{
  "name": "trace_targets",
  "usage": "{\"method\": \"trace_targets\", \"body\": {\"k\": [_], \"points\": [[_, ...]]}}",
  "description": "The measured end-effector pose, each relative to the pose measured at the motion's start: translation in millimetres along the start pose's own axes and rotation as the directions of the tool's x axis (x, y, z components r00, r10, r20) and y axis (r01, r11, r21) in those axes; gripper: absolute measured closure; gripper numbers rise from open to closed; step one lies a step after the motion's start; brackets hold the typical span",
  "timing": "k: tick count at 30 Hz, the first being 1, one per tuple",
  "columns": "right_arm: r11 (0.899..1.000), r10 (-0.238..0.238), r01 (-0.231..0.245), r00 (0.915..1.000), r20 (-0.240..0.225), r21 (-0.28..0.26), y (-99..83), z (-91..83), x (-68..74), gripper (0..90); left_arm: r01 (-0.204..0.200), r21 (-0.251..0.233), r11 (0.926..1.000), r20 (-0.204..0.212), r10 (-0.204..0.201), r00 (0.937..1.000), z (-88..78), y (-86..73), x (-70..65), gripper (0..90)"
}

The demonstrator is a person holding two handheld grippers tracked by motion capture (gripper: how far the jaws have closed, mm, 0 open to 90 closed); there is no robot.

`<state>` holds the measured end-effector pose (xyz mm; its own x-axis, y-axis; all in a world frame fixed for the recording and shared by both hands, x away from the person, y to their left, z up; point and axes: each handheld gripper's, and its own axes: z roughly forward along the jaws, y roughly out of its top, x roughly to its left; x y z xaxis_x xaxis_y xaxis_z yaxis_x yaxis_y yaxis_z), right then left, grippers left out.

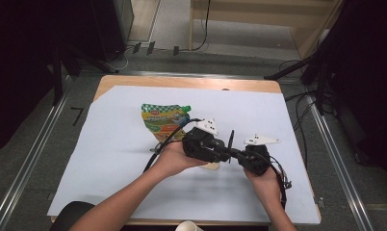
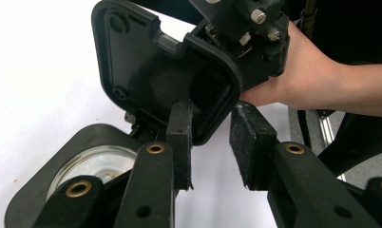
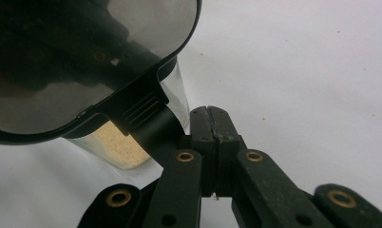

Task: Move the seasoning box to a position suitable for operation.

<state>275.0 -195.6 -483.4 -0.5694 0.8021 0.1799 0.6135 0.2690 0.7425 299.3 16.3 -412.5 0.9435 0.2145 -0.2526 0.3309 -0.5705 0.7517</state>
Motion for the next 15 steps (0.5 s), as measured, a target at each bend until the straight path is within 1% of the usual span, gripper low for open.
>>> {"method": "trace_targets", "body": {"k": [1,3,6,9,12,15], "points": [[1.0,0.0,0.0,1.0,0.0,0.0,0.0,0.0,0.0,90.0,0.0,0.0,1.0,0.0,0.0,1.0,0.0,0.0,0.0,71.7],[1.0,0.003,-0.003,1.0,0.003,-0.001,-0.2,0.0,-0.1,90.0,0.008,-0.005,1.0,0.021,-0.008,0.9997,4.6,1.0,1.5,72.6],[1.0,0.003,-0.003,1.0,0.004,0.0,-0.4,-0.1,0.2,90.0,-0.002,-0.001,1.0,0.027,0.002,0.9996,7.4,1.8,1.7,73.1],[1.0,0.003,-0.003,1.0,0.003,0.0,-0.4,-1.6,0.4,90.0,0.005,-0.008,1.0,0.038,-0.005,0.9993,8.5,1.5,2.6,73.1],[1.0,0.005,-0.005,1.0,-0.005,-0.012,-0.4,-8.2,2.0,90.0,0.007,-0.006,1.0,0.034,-0.007,0.9994,3.5,0.9,3.1,71.4],[1.0,0.011,-0.011,0.9998,-0.014,-0.024,-1.7,-15.7,3.3,90.0,0.028,-0.028,0.9992,0.044,-0.027,0.9987,-5.3,0.1,5.5,67.2]]}}
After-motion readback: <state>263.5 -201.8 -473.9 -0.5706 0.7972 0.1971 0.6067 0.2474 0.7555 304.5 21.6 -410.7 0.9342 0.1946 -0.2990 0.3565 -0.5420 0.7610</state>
